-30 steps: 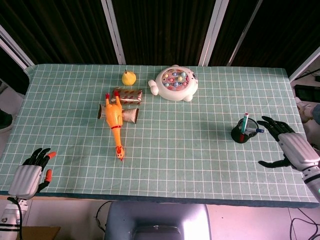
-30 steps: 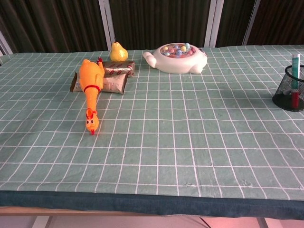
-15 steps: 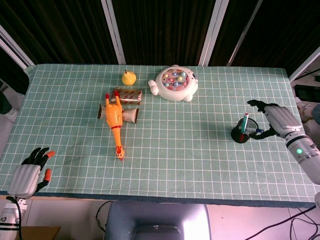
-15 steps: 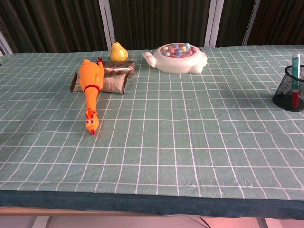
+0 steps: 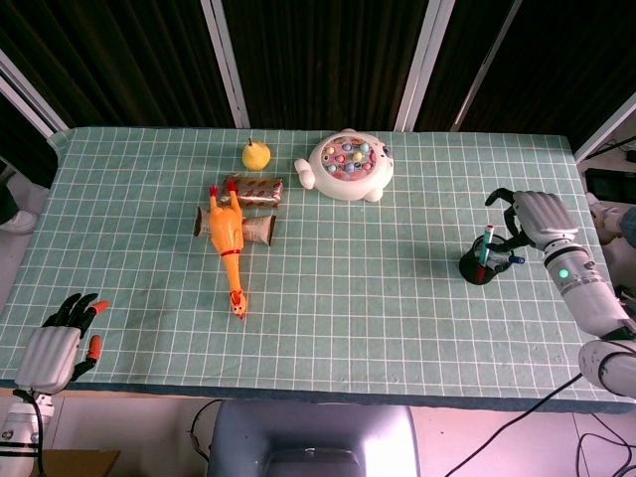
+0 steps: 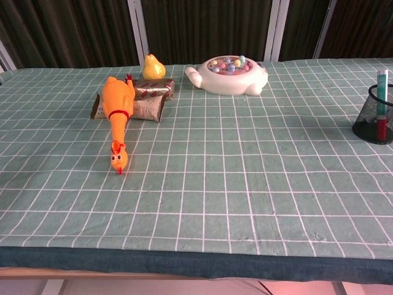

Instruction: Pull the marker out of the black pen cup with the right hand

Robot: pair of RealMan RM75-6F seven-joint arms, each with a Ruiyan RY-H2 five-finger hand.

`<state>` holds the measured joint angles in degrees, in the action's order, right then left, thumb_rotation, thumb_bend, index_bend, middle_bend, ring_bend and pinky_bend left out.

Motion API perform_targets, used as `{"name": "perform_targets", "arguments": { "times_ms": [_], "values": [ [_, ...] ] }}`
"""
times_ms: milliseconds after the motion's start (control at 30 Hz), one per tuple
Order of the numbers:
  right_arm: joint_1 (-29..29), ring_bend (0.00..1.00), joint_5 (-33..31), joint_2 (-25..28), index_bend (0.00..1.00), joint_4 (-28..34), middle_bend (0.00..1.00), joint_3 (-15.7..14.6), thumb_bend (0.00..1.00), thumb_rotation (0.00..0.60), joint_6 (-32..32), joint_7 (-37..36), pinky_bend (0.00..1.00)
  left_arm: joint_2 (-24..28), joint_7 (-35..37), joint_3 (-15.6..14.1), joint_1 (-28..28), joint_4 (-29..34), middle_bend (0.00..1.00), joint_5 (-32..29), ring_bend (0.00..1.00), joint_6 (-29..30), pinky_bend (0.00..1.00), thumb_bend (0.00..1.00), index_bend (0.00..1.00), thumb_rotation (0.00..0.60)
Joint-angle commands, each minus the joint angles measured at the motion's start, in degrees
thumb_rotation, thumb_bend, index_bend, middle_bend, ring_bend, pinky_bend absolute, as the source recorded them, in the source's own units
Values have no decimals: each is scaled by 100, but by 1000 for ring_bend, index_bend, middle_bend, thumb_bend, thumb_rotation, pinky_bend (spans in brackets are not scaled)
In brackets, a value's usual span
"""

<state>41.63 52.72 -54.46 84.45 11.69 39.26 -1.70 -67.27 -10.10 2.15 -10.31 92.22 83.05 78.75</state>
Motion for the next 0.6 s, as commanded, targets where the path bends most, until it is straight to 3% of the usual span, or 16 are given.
{"name": "perform_targets", "arguments": {
  "times_ms": [33,333,600],
  "values": [
    [143,1000,-350,-113,526,-191,1000,-52,270,600,-205,197,998,1,-4,-3,-5,0,116,-7,78,-15,324,574,228,600],
    [433,1000,-1171,-578,520,-965,1000,-276,297,600,-631,553,1000,-5,-36,-18,-22,6,117,-21,79,-60,324,574,229,600],
    [460,1000,-1234,-1028,522,-1670,1000,-270,357,600,-928,342,1000,-13,-59,-2,-51,2,117,-97,79,-130,324,574,229,600]
  ]
}}
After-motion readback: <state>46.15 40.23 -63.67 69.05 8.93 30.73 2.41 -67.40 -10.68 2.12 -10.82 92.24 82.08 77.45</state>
